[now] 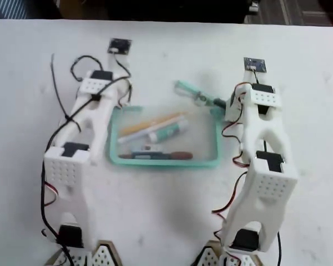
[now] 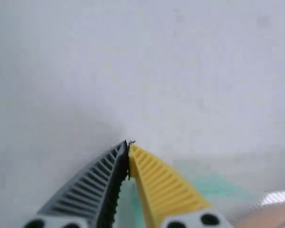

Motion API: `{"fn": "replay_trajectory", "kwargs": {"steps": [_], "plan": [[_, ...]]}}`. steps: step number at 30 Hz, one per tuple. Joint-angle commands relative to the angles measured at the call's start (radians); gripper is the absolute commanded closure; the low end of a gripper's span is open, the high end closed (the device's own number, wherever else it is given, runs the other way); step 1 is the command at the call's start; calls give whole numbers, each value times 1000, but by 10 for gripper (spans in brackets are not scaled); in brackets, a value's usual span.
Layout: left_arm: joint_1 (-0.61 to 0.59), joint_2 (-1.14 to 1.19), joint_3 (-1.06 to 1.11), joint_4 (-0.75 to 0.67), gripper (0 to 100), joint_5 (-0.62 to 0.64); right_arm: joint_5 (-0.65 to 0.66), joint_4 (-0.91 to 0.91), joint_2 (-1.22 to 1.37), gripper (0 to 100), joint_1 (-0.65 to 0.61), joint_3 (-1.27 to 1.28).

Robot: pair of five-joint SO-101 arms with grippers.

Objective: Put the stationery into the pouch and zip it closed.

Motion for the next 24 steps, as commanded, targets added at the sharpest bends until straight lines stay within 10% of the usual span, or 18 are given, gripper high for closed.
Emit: {"fn": "replay_trajectory", "kwargs": {"steps": [1,14,24], "plan": [[-97,-142,-235,132,976,9,-2,-18,-36,981,21,-5],[-185,-417,-744,690,976,5,-11,-10,-42,981,30,-14],[-189,-708,-709,761,976,-181,-9,332,-326,981,25,-204]]}}
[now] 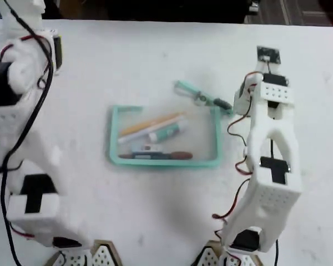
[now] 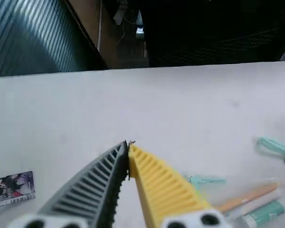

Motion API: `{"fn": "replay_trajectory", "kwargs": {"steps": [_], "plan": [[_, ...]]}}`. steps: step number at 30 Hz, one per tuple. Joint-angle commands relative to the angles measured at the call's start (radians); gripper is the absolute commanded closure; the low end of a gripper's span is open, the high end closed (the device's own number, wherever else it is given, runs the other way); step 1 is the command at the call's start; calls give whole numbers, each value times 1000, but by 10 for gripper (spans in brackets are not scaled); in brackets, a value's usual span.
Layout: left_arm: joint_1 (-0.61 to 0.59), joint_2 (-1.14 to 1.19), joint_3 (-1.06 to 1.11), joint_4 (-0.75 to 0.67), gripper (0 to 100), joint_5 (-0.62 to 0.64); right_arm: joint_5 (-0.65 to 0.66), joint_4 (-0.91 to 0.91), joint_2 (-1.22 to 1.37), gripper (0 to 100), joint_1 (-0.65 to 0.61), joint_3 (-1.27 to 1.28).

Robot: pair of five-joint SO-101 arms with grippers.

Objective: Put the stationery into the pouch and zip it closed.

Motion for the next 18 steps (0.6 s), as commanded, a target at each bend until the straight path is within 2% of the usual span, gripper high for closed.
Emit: {"fn": "replay_trajectory", "kwargs": {"steps": [1,7,11,18], "plan": [[-5,-186,141,2,976,-49,-2,116,-177,981,10,-109],[59,-409,420,-8,976,-48,2,272,-398,981,7,-192],[122,-562,566,-84,976,-54,2,358,-564,981,-30,-224],[127,-840,741,-195,976,-55,3,432,-858,981,-179,-216]]}}
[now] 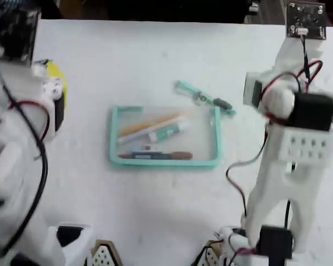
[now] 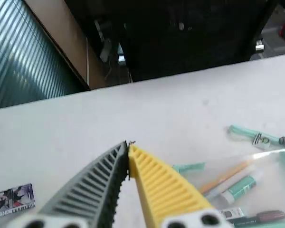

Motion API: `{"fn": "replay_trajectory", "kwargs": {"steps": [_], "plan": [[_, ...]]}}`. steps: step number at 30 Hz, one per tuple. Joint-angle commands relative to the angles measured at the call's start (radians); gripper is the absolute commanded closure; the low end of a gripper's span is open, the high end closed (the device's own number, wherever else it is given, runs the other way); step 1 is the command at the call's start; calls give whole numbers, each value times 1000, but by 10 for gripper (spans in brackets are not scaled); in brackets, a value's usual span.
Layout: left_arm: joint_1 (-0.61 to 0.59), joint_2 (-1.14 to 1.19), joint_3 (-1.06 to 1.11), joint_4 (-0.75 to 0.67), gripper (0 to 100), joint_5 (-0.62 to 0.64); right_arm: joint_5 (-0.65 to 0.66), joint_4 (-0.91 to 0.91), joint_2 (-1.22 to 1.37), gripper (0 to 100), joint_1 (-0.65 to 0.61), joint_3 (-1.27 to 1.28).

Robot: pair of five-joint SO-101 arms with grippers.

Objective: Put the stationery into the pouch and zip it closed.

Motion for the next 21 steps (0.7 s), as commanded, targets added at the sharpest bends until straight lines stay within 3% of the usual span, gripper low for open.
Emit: {"fn": "replay_trajectory", "kwargs": {"steps": [1,8,21], "plan": [[13,-194,92,-63,976,-9,3,22,-171,981,-88,-26],[15,-453,230,-63,976,-9,3,22,-443,981,-222,-26],[10,-951,534,-83,976,-11,3,28,-954,981,-223,72]]}}
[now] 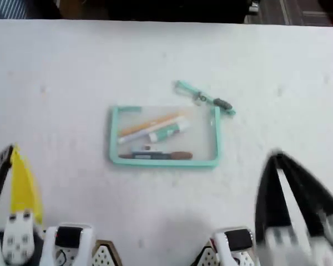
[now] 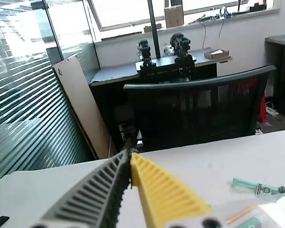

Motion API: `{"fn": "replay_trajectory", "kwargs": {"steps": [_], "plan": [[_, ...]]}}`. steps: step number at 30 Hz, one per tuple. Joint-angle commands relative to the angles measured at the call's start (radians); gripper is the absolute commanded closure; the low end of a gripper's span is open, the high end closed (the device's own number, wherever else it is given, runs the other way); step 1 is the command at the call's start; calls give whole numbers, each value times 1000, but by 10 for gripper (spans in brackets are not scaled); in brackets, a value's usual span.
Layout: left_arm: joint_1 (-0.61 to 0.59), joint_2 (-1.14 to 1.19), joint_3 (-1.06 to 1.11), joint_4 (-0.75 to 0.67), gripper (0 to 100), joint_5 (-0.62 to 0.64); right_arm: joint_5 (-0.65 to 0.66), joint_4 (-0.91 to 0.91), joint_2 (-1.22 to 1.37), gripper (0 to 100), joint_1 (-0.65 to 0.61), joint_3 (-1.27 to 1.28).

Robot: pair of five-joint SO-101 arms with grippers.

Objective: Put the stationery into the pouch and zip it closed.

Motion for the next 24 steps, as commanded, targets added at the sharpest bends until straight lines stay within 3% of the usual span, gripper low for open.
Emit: {"fn": "replay_trajectory", "kwargs": {"steps": [1,9,12,18,24], "plan": [[5,-174,133,-61,976,-18,3,16,-140,981,-1,92],[5,-481,462,-115,976,-106,5,12,-478,981,1,443],[4,-478,511,-115,976,-114,5,-4,-582,981,1,586],[4,-472,559,-124,976,-110,3,-12,-585,981,1,736],[4,-472,727,-192,976,-114,3,-148,-585,981,-1,898]]}}
